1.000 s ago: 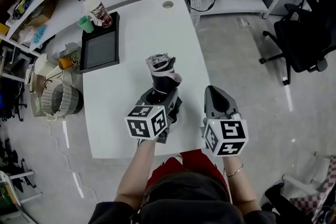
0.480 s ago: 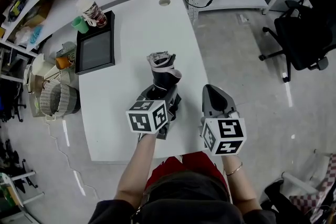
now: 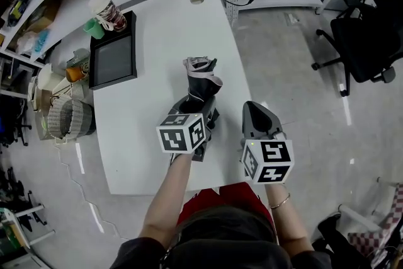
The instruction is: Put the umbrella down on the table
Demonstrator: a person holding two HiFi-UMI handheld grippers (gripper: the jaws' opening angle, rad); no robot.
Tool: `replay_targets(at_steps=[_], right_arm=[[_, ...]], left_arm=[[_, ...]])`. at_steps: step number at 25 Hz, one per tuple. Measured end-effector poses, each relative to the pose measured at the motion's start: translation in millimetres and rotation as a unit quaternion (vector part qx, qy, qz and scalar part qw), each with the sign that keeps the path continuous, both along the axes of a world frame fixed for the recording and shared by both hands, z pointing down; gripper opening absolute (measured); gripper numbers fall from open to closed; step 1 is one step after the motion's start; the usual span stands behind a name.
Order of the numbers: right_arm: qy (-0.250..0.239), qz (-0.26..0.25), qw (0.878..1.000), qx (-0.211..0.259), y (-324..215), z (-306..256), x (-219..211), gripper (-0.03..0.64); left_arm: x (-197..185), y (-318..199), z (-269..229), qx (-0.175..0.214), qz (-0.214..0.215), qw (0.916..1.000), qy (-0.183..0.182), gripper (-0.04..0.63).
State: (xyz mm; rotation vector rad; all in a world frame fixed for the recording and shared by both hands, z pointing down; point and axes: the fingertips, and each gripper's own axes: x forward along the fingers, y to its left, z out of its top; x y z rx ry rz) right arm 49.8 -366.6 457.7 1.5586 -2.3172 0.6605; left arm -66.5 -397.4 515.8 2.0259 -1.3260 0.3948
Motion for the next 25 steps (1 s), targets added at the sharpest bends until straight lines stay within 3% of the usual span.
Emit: replay_targets(at_steps=[25], right_arm=[[-0.004,-0.004,1.000,-0.029,-11.1,25.0,4.8,0.018]], left_arm=[[8.1,-20.2,40.4,-0.048,-0.022,0.9978,-0.039,0.216]])
